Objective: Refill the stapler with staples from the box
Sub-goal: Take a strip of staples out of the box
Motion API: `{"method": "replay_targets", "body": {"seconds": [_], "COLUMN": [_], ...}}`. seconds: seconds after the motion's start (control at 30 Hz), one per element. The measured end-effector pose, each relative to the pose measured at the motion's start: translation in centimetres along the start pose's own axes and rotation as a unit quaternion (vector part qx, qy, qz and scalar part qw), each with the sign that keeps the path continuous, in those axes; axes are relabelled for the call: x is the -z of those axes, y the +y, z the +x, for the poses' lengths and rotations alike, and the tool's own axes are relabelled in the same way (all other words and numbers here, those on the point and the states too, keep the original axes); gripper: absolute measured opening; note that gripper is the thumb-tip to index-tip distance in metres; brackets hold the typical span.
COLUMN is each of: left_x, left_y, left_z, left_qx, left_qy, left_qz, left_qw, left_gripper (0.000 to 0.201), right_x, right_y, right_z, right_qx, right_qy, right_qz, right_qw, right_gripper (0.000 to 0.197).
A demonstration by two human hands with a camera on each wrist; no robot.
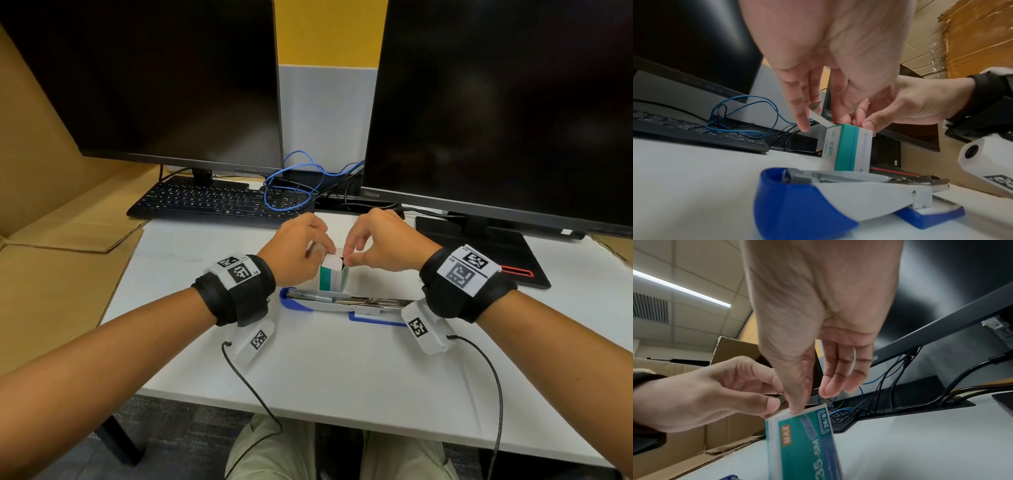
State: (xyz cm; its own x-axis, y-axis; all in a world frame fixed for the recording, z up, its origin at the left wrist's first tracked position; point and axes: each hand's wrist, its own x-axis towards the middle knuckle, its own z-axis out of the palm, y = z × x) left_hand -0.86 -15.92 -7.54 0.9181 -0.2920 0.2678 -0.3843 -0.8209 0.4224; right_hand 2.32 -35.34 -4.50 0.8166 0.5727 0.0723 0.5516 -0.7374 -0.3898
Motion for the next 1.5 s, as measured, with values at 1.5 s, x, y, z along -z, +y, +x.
{"method": "replay_targets", "body": {"seconds": [1.5], "left_x": [-0.6], "left_y": [0.5], "left_z": [0.9], "left_qx": [0.025], "left_qy": [-0.149], "left_qz": [-0.016], "left_qw": [0.988], "left_gripper": [0.041], "right_x": [-1.2], "right_y": [0.3], "right_z": [0.0], "right_qx": [0.017], "right_qy": [0.05], "right_qz": [-0.011], "right_qw": [0.999], "right_gripper": [0.01]}}
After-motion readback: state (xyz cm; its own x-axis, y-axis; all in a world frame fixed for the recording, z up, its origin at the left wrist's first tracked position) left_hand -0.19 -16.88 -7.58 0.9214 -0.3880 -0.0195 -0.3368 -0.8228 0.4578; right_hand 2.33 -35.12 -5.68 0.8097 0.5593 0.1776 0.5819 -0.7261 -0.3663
